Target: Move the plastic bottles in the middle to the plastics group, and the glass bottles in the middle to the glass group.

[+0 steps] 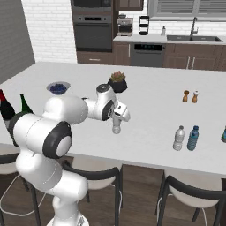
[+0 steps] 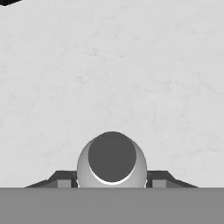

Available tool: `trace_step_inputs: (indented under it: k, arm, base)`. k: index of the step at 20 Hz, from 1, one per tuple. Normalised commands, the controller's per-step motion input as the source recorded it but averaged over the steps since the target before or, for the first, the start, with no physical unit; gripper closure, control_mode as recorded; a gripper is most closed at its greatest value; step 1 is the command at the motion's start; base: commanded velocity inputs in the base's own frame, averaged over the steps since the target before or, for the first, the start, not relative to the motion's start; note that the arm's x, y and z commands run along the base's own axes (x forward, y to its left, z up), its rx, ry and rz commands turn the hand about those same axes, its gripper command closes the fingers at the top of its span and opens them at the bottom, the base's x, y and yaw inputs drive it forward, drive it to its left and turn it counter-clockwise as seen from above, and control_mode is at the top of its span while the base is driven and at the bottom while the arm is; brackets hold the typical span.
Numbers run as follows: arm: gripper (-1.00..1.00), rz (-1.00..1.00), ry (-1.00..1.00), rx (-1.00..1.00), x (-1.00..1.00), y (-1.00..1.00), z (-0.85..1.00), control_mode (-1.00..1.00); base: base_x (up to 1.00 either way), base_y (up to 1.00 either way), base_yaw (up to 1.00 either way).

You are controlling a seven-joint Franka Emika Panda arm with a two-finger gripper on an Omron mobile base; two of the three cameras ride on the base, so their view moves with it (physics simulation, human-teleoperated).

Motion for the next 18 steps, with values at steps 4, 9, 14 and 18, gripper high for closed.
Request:
trace_step_inputs:
  k: [4, 9, 14, 18]
  arm:
    - [1.00, -0.48, 0.05, 0.01, -0.42, -0.88, 0.00, -1.00]
    - [1.00, -0.41, 0.01, 0.00, -0.03, -0.76, 0.10, -1.00]
    - [1.00, -0.43, 0.03, 0.00, -0.03, -0.83, 0.06, -1.00]
    - [1.00, -0.38, 0.00, 0.03, -0.09, -0.81, 0.07, -1.00]
  base:
    - [0.00, 0.00, 0.00]
    - [0.00, 0.00, 0.00]
    - [0.00, 0.00, 0.00]
    - [0.00, 0.00, 0.00]
